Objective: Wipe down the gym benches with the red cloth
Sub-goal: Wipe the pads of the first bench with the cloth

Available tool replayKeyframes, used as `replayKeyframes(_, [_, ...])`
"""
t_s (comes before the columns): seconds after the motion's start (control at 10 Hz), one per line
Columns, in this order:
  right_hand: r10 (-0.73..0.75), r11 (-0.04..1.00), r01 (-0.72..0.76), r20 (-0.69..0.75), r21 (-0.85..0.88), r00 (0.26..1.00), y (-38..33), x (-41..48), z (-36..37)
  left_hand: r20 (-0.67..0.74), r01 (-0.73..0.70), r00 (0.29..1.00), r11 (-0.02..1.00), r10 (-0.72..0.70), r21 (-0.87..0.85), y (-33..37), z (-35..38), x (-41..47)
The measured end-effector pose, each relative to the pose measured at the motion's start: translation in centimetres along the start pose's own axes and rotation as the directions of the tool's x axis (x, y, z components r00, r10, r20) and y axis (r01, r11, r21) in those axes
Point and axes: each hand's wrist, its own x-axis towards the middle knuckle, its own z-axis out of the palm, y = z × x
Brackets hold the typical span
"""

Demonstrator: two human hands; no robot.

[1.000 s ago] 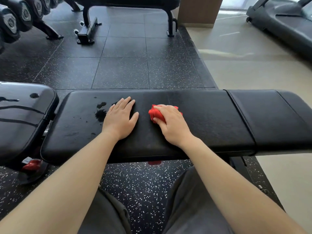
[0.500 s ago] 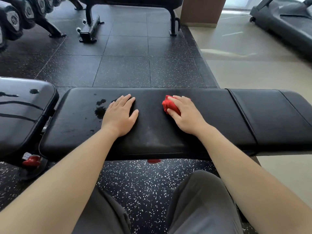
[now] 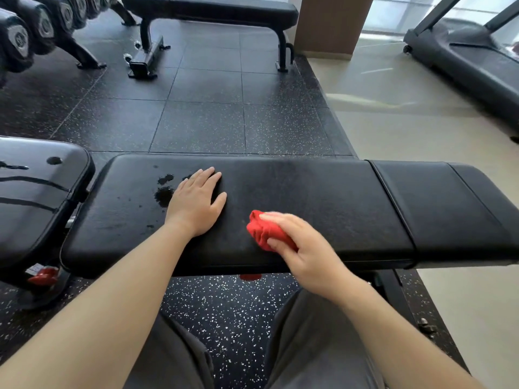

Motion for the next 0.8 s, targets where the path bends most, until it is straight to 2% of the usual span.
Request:
replayKeyframes(0.1, [-0.016, 1.0, 0.018, -0.128, 0.01, 0.992, 0.9, 2.5, -2.4, -0.006, -0.005, 1.0, 1.0, 0.005, 0.002, -0.1, 0.0, 0.1])
replayKeyframes(0.2, [-0.008, 0.993, -0.013, -0.176, -0.113, 0.984, 2.9, 5.0, -4.7, -0.013, -0.01, 1.0, 1.0, 0.01, -0.004, -0.1, 0.1, 0.3])
replayKeyframes(0.3, [0.094, 0.937, -0.134, -0.137, -0.323, 0.986, 5.5, 6.4, -5.5, -0.03, -0.014, 0.999, 1.0, 0.013, -0.01, -0.2, 0.1, 0.4])
replayKeyframes(0.4, [0.226, 0.803, -0.221, -0.059, -0.554, 0.972, 7.1, 6.5, -4.9, -0.042, -0.017, 0.999, 1.0, 0.016, -0.014, -0.2, 0.0, 0.5])
replayKeyframes(0.5, [0.213, 0.848, -0.19, -0.011, -0.494, 0.977, 7.5, 6.4, -4.0, -0.054, -0.02, 0.998, 1.0, 0.019, -0.018, 0.0, 0.0, 0.5])
replayKeyframes(0.6, [0.178, 0.916, -0.165, 0.0, -0.366, 0.984, 7.0, 5.9, -3.2, -0.057, -0.023, 0.998, 0.999, 0.021, -0.024, 0.0, 0.0, 0.6])
replayKeyframes(0.8, [0.029, 0.952, -0.018, 0.032, -0.305, 0.999, 4.0, 1.3, -0.9, -0.054, -0.02, 0.998, 1.0, 0.019, -0.018, 0.0, 0.0, 0.6])
